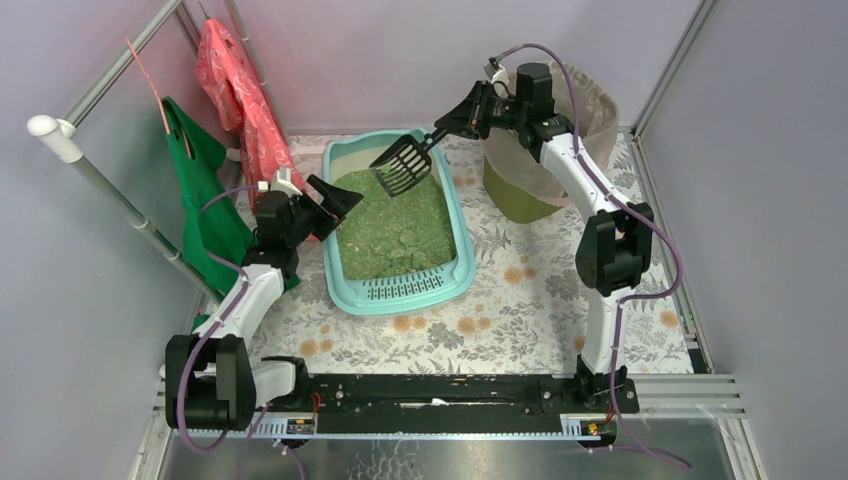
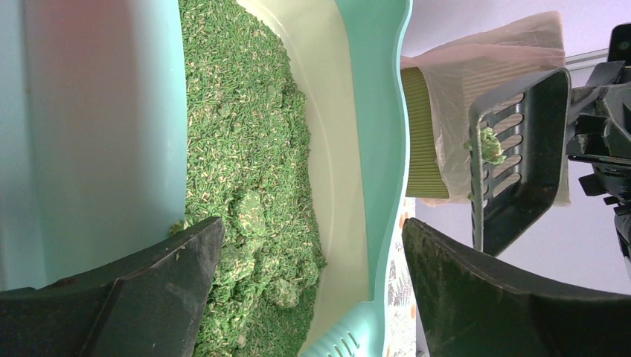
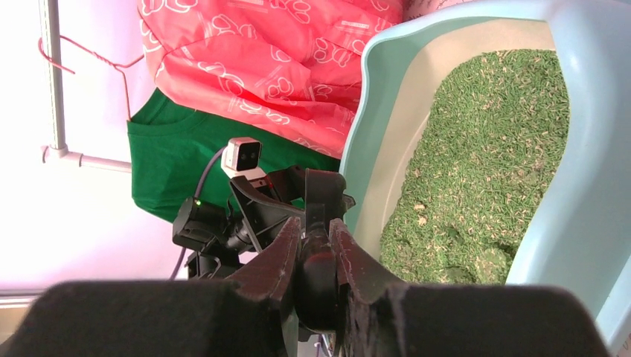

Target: Clean the litter box

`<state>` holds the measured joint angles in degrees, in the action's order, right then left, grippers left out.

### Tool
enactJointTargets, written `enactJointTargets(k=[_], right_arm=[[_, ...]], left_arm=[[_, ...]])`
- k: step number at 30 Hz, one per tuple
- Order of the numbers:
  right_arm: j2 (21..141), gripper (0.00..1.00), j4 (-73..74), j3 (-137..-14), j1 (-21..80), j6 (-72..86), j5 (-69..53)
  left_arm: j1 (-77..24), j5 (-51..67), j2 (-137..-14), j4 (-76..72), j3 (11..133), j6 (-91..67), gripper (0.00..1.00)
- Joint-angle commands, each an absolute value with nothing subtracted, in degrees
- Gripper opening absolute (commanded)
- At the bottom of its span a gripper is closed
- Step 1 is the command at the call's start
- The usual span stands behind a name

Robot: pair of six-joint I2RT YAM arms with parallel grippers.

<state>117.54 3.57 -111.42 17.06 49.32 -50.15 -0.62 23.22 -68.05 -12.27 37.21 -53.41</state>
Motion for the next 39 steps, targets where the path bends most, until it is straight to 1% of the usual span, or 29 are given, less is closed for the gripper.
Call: enactJointTargets(k=[1, 5, 11, 22, 30, 34, 39], right_arm=[[113.6, 0.00, -1.5, -111.6, 15.4, 51.9, -50.8], [114.6, 0.00, -1.1, -114.1, 15.5, 52.8, -52.8], [114.2, 0.00, 2.0, -116.1, 14.7, 52.4, -52.0], [116.1, 0.00, 6.7, -126.4, 10.2, 53.8, -53.6], [114.7, 0.00, 5.7, -128.0, 2.6, 56.7, -54.7], [113.5, 0.00, 1.8, -126.9, -2.9, 60.2, -56.1], [114.0, 0.00, -2.2, -129.3, -9.0, 64.3, -57.8]], left_arm=[[-0.1, 23.4, -68.7, -11.8, 36.0, -52.6, 0.98], [-0.1, 23.3, -68.6, -12.1, 35.7, -52.7, 0.99], [-0.1, 23.1, -68.2, -11.3, 36.2, -52.5, 0.99], [-0.1, 22.9, -68.0, -12.1, 35.9, -52.8, 0.99], [-0.2, 22.9, -67.8, -12.2, 36.2, -52.9, 0.99], [-0.2, 22.8, -68.3, -12.3, 36.3, -52.9, 0.99], [-0.2, 22.7, -70.0, -12.7, 36.0, -52.7, 0.99]])
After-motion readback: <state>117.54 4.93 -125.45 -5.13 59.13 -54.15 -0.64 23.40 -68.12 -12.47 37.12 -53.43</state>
